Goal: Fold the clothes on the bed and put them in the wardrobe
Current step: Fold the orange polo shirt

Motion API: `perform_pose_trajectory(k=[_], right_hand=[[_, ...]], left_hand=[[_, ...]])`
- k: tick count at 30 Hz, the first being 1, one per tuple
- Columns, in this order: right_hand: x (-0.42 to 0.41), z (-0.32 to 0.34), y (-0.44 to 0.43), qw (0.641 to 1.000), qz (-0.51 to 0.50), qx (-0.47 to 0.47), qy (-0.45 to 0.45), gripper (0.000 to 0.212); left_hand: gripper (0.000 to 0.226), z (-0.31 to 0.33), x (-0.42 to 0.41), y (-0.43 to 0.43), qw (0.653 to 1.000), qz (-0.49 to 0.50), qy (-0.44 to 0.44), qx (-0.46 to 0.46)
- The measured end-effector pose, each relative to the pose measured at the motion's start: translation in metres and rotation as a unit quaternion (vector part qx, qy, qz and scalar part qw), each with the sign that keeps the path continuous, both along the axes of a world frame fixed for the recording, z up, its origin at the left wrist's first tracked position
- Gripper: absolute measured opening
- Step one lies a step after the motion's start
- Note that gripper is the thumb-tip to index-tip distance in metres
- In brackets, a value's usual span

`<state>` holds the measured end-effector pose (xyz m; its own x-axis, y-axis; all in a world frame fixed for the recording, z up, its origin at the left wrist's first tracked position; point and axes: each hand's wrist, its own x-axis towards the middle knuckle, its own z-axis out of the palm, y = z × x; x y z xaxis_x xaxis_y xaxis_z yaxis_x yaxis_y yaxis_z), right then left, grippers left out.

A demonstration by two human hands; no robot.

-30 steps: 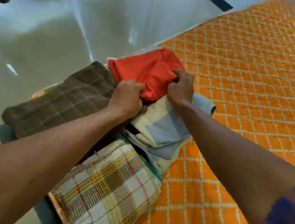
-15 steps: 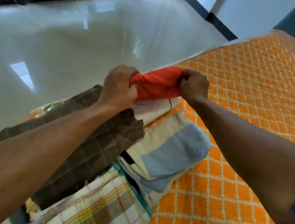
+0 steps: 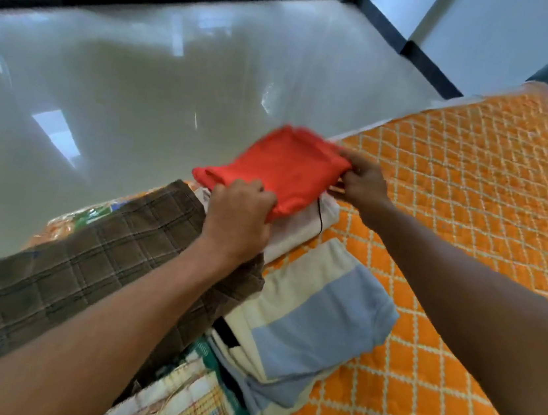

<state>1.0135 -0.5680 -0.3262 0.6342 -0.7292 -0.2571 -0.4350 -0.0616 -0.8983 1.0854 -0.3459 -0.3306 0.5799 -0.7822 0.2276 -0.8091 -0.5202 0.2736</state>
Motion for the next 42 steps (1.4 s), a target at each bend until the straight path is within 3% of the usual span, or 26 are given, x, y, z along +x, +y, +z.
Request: perform_pose_trajectory(k=[3,8,11,14,16,18,20,25,28,31,34,38,42], right_hand=[[-0.032,-0.041,0.000,0.993,0.037,-0.058,0.094,0.056],[-0.041,-0.034,0.009,0.972,-0.078,-0.175,0.138,0.036],[-0.027,-0.023,0.016,0.947,-0.079,-0.291,0.109,0.028],[0.008,-0.016,0.028,0.931,0.059,-0.357,0.040,0.038],[0.025,-0.030,0.036,0.886,0.199,-0.394,0.144,0.056],[0.028,-0.051,0.042,0.865,0.240,-0.357,0.258,0.068],[0.021,-0.069,0.042,0.886,0.203,-0.301,0.288,0.078],[0.019,-0.063,0.041,0.899,0.184,-0.269,0.292,0.087],[0.009,-0.047,0.039,0.922,0.178,-0.231,0.254,0.082],[-0.028,-0.029,0.052,0.960,0.119,-0.209,0.141,0.051],[-0.091,-0.011,0.078,0.967,0.088,-0.227,0.070,0.027],[-0.197,0.015,0.121,0.961,0.093,-0.257,0.047,0.018],[-0.318,0.033,0.154,0.964,0.047,-0.243,0.097,0.016]], left_hand=[[0.027,-0.025,-0.023,0.007,0.995,-0.035,0.003,0.096],[0.025,-0.022,-0.022,0.004,0.990,-0.057,0.123,0.044],[0.027,-0.012,-0.010,-0.006,0.995,-0.008,0.103,-0.012],[0.046,-0.013,0.012,-0.022,1.000,0.002,0.005,-0.008],[0.078,-0.027,0.025,-0.027,0.995,0.026,0.020,0.094],[0.104,-0.047,0.034,-0.022,0.972,0.067,0.141,0.175],[0.116,-0.061,0.038,-0.016,0.941,0.090,0.251,0.207],[0.122,-0.054,0.040,-0.020,0.926,0.092,0.265,0.251],[0.116,-0.041,0.036,-0.017,0.938,0.087,0.217,0.255],[0.085,-0.025,0.007,-0.001,0.972,0.031,0.170,0.159],[0.056,-0.011,-0.034,0.024,0.975,-0.050,0.201,0.083],[0.041,0.011,-0.094,0.053,0.968,-0.119,0.221,0.001],[0.030,0.023,-0.174,0.071,0.953,-0.198,0.227,-0.033]])
